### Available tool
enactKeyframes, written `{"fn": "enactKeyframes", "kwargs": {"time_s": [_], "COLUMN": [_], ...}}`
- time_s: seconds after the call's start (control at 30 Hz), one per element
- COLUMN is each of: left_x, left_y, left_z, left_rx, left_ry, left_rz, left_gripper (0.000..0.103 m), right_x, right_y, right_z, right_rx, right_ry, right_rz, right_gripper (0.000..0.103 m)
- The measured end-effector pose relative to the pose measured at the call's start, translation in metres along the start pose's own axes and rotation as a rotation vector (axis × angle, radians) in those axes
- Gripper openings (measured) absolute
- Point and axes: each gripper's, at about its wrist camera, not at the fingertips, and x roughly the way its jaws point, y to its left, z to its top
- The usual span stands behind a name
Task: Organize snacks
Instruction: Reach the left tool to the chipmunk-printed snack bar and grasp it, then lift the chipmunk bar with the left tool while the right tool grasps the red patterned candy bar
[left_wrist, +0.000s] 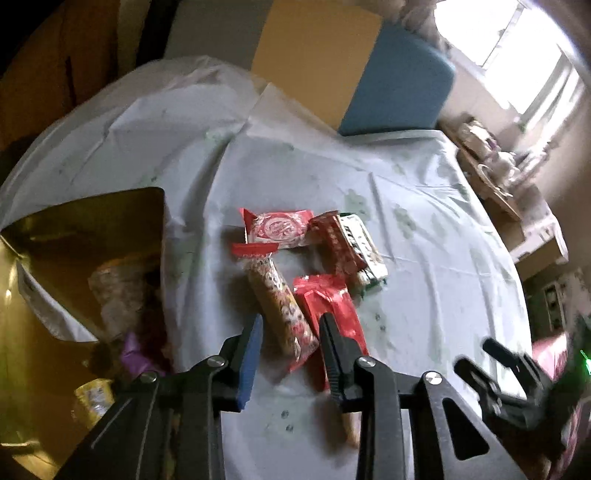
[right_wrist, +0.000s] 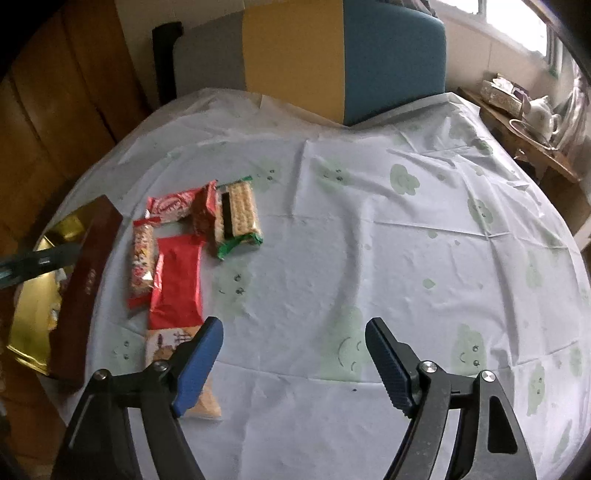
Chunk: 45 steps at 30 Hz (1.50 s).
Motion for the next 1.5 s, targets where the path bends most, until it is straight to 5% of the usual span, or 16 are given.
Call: {"fn": "enactKeyframes", "kwargs": {"time_s": [0.43,0.87,1.23,1.5], "left_x": [0.070,0.080,0.045,0.020], "left_y": [-0.008,-0.017,-0.024,-0.035], "left_z": [0.013,0.007,-0.036,-0.111], "left_rx": [-0.023,0.085,0.168,0.327], "left_ry": [0.085,0.033,-0.003,0.021], "left_rz": [0.186,0.201,0.045,-0.034], "left_gripper": [0.032,0.036,0.032,0.032], "right_x": [-0.014,-0.014,-0.010,-0.007], "right_y": [0.001,0.001,-0.005,-0.004], "right_z": [0.006,0.007,0.005,0.003], "right_rx": [0.014,0.013,0.023,0.013], "right_ry": [-0.048,-0.052,-0.043,-0.031], "right_rz": [0.034,0.027,-0.017,-0.038], "right_gripper": [0.082,0.082,0.082,0.082]}}
